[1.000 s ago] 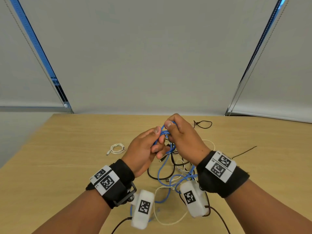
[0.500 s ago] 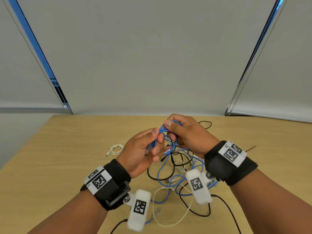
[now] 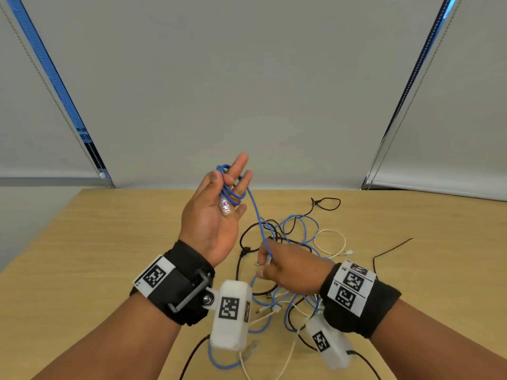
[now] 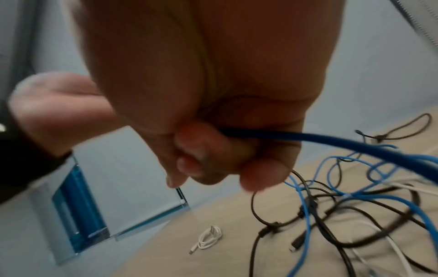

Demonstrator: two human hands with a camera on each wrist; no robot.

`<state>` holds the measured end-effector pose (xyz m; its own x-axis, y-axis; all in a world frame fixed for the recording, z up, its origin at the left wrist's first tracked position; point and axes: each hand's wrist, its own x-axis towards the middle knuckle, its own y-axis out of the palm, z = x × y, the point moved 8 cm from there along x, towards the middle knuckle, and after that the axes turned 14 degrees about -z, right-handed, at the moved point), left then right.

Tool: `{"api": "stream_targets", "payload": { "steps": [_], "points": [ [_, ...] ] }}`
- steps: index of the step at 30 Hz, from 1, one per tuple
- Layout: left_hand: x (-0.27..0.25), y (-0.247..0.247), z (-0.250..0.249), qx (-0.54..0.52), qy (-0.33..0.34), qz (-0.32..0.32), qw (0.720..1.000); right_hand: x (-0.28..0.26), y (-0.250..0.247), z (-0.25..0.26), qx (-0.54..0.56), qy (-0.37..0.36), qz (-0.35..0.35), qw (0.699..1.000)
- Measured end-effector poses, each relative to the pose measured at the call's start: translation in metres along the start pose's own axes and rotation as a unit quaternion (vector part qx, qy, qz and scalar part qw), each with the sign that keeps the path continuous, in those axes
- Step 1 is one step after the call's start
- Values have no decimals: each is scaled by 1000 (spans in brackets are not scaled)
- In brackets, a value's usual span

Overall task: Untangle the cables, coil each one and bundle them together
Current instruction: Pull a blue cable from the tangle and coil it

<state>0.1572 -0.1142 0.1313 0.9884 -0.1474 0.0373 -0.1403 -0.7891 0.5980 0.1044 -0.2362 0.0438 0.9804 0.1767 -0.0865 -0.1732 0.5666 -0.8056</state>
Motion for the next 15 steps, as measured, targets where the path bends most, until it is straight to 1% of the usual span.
{"api": "stream_targets", "payload": {
  "steps": [1, 2, 3, 4, 5, 6, 7, 8, 10, 11, 12, 13, 15],
  "points": [
    [4, -6, 0, 50, 26, -28, 998, -2, -2, 7, -19, -15, -6, 1000],
    [7, -11, 1, 131, 61, -57, 988, -4, -6, 16, -22, -33, -16, 999],
    [8, -15, 2, 230, 94, -74, 966, -6, -13, 27, -15, -60, -37, 997],
    [9, -17, 6, 318, 113, -73, 939, -8, -24, 39, -5, -89, -69, 994],
    [9, -18, 14, 381, 115, -57, 916, -9, -37, 48, 5, -115, -108, 988],
    [7, -19, 22, 412, 107, -36, 904, -8, -51, 54, 16, -133, -150, 980],
    [4, -19, 30, 418, 95, -14, 903, -6, -66, 57, 22, -141, -188, 972],
    [0, -19, 36, 410, 80, 8, 909, -3, -80, 56, 29, -136, -221, 965],
    [-6, -17, 45, 356, 31, 37, 933, 2, -99, 47, 69, -110, -265, 956],
    [-9, -16, 47, 308, 0, 45, 950, 5, -102, 41, 116, -97, -271, 951],
    [-12, -13, 49, 255, -32, 50, 965, 8, -101, 37, 170, -85, -260, 947],
    [-15, -10, 49, 210, -57, 55, 974, 10, -98, 34, 199, -81, -250, 944],
    [-18, -5, 48, 160, -74, 57, 983, 13, -93, 31, 186, -86, -255, 945]
  ]
}}
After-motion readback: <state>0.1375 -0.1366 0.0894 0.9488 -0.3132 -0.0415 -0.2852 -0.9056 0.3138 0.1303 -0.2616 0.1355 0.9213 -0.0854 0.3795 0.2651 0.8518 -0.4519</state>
